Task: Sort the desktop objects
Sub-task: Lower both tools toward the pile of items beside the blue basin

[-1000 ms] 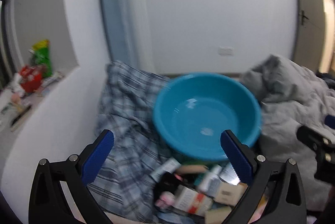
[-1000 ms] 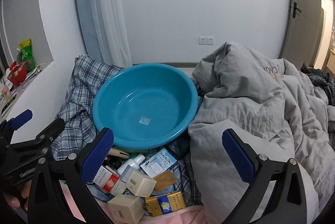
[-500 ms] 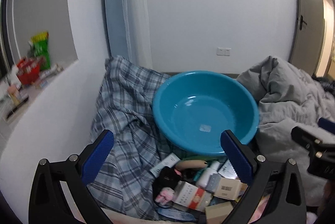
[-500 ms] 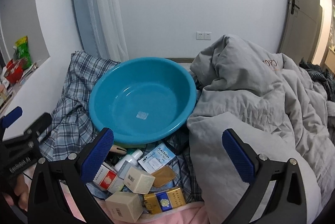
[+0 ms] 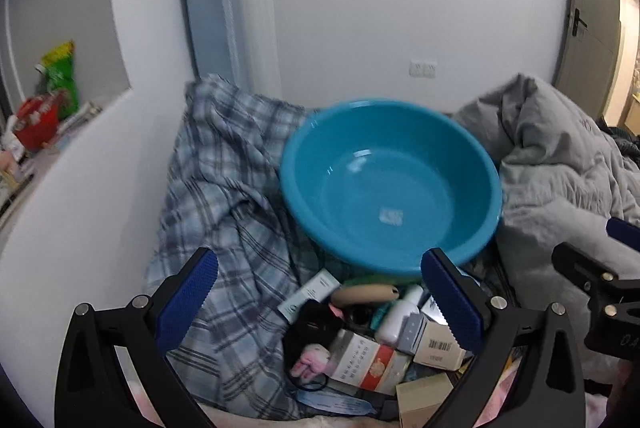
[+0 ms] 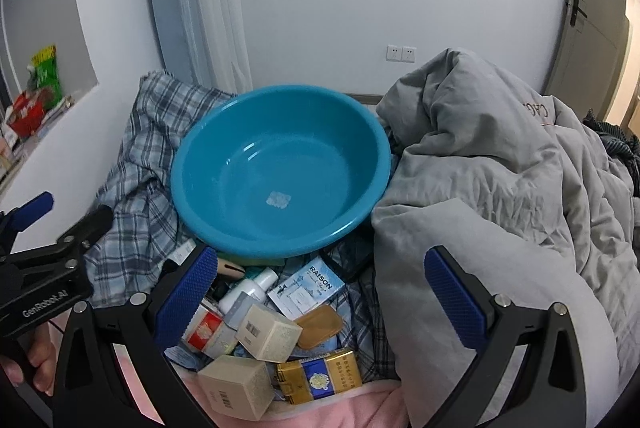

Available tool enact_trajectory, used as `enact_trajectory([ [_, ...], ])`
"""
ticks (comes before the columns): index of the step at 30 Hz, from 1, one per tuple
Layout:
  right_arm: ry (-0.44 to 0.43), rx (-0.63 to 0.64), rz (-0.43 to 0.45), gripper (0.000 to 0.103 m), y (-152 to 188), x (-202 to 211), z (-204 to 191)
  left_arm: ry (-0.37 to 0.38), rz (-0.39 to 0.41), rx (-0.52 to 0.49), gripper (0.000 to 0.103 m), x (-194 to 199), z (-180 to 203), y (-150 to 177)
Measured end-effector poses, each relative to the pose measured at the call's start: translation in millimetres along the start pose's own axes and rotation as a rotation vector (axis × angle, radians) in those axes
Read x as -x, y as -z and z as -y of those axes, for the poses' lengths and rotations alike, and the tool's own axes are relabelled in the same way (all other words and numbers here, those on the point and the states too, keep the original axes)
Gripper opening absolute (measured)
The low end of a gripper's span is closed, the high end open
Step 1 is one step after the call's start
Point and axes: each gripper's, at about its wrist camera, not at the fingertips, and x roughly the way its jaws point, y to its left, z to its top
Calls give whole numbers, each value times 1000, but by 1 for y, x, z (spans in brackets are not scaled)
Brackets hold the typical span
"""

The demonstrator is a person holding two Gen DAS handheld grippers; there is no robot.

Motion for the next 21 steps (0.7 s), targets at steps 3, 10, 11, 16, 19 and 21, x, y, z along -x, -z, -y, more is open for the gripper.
enact_trajectory([
  [3,17,-3,-16,103,1,-7,4,-34,-26,-38,103,-15,7,5],
  [10,-2,-65,-57,103,4,-22,19,-15,-126,-79,103,-50,19,20],
  [11,-5,-72,-62,103,4,-24,20,-13,-129,-87,103,-53,21,21],
  [16,-10,-84,-74,103,5,-30,21,53,-160,-80,103,-67,27,26],
  [19,-17,-84,-87,103,7,-35,22,54,-185,-69,103,-80,28,31],
  [21,-25,-83,-103,103,9,-40,22,53,-198,-68,103,-88,28,34],
])
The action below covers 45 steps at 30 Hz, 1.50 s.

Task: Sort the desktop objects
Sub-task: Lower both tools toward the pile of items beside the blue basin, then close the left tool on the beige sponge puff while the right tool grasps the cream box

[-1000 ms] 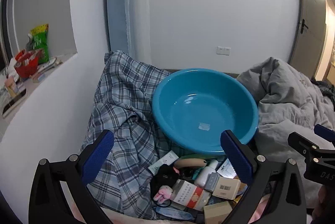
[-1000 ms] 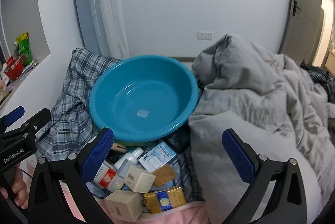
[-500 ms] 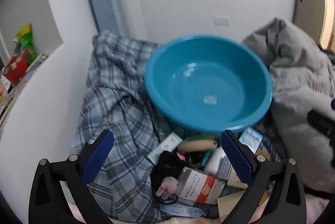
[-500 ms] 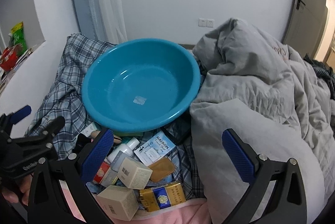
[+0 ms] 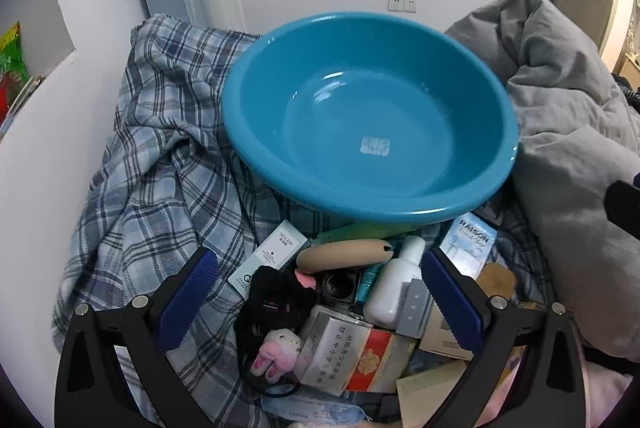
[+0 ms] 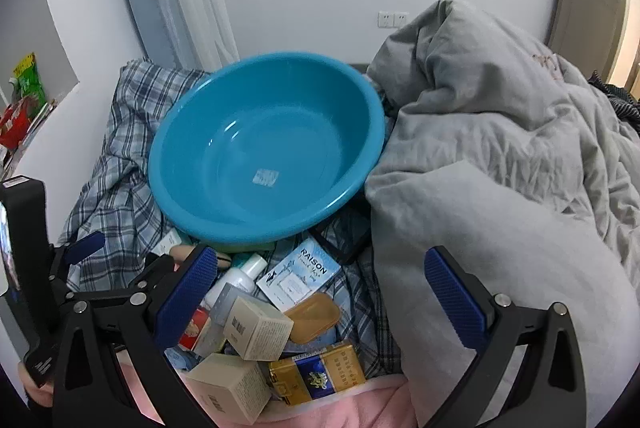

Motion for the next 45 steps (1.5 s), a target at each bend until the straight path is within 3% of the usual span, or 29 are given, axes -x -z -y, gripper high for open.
enact_trajectory([
  [5,-6,-8,-25,103,1,-10,3,70,-57,54,103,-28,-8,3],
  [13,-6,-11,-47,103,3,-17,5,88,-73,58,103,-53,0,4],
  [21,-10,1,-56,103,5,-20,4,34,-86,82,103,-71,-1,0],
  [25,-8,1,-50,103,5,-18,5,50,-140,110,103,-87,-6,5],
  [28,-11,-4,-55,103,6,-20,5,40,-115,101,103,-81,-5,4],
  [29,-9,-2,-57,103,6,-20,5,41,-110,90,101,-80,-4,3],
  [33,-3,-2,-64,103,7,-24,6,98,-118,101,75,-77,-5,4],
  [41,6,14,-108,103,11,-38,6,144,-121,89,65,-57,-10,3],
  [45,3,16,-121,103,13,-42,4,150,-128,87,53,-44,-7,6],
])
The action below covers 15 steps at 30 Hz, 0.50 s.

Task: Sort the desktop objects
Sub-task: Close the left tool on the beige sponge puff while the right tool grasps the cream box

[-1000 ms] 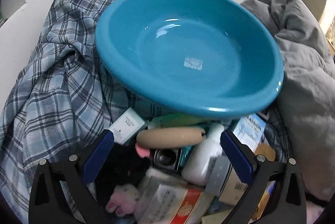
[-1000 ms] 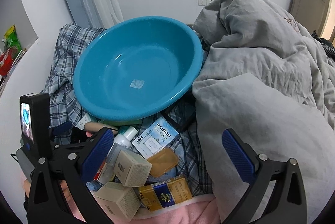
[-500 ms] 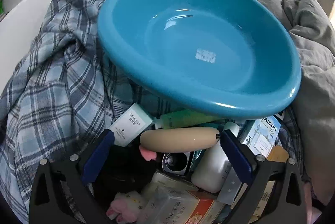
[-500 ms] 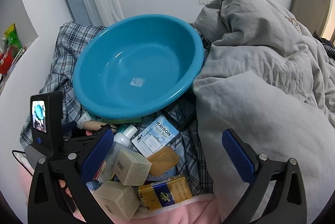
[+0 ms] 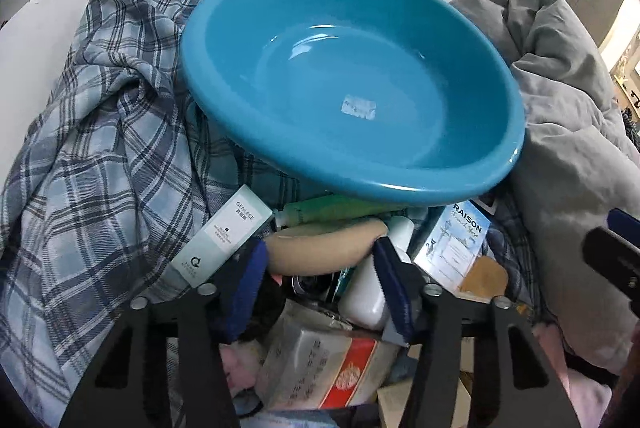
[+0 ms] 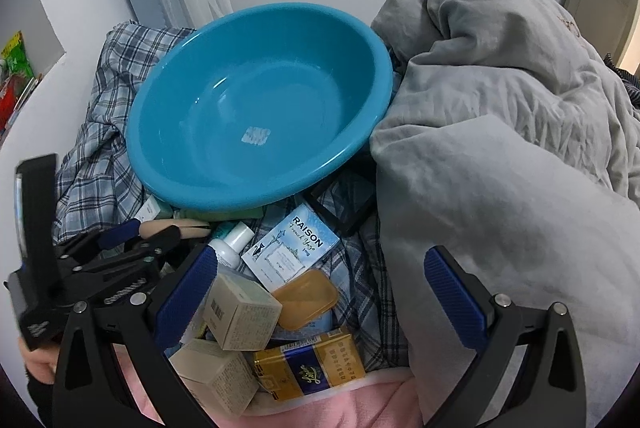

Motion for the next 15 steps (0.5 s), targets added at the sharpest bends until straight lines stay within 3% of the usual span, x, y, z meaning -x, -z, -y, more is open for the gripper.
enact_trajectory([
  [4,-5,15,-13,103,1,-5,-6,-3,-15,0,36,7,3,0],
  [9,-25,43,-60,103,4,-20,-15,-30,-4,-36,35,1,9,2],
  [11,-35,62,-79,103,6,-26,-19,-47,-5,-55,52,-2,9,2],
  [12,-48,73,-89,103,7,-29,-20,-49,-10,-55,71,-5,9,1],
  [13,-69,79,-99,103,8,-31,-21,-49,-15,-48,78,-8,7,2],
  [15,-105,67,-108,103,10,-35,-21,-48,-29,-33,78,-13,3,3],
])
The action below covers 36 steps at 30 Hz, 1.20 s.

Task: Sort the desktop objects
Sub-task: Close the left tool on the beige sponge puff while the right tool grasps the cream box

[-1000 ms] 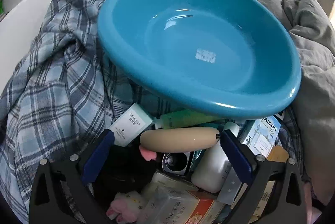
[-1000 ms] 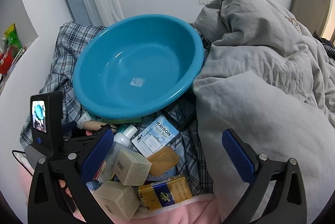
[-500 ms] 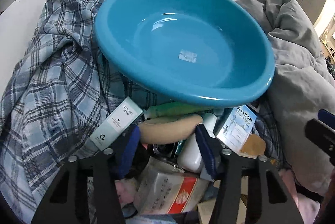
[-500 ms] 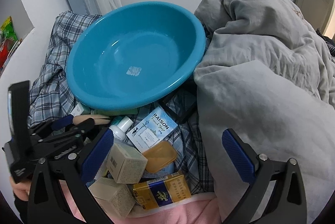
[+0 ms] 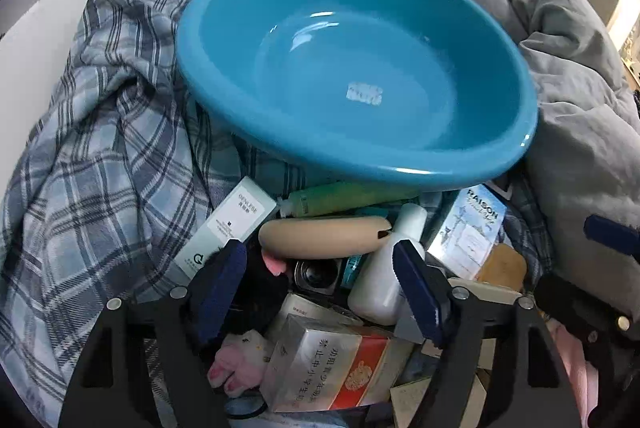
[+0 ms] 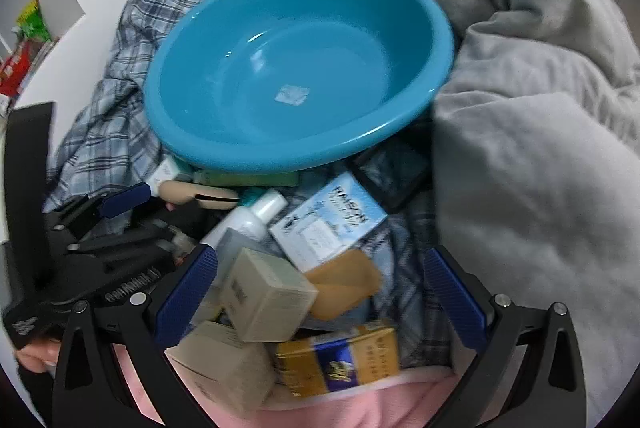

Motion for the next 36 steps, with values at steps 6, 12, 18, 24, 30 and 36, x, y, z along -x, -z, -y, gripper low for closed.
enact_trajectory([
  [6,46,25,-67,103,7,-22,-4,-14,-27,23,78,-11,-5,-1],
  [12,-46,28,-134,90,16,-45,-9,-27,-28,14,78,-11,-2,-2],
  [18,-76,35,-180,88,19,-59,-11,-22,-23,22,79,-12,-2,-3],
  [24,-62,116,-201,88,26,-65,-26,-6,-20,22,83,-15,-1,-7],
  [30,-38,192,-192,68,32,-60,-37,22,-5,53,83,-19,-3,-14],
  [36,-80,151,-153,54,28,-45,-26,36,-19,65,83,-27,-2,-12],
])
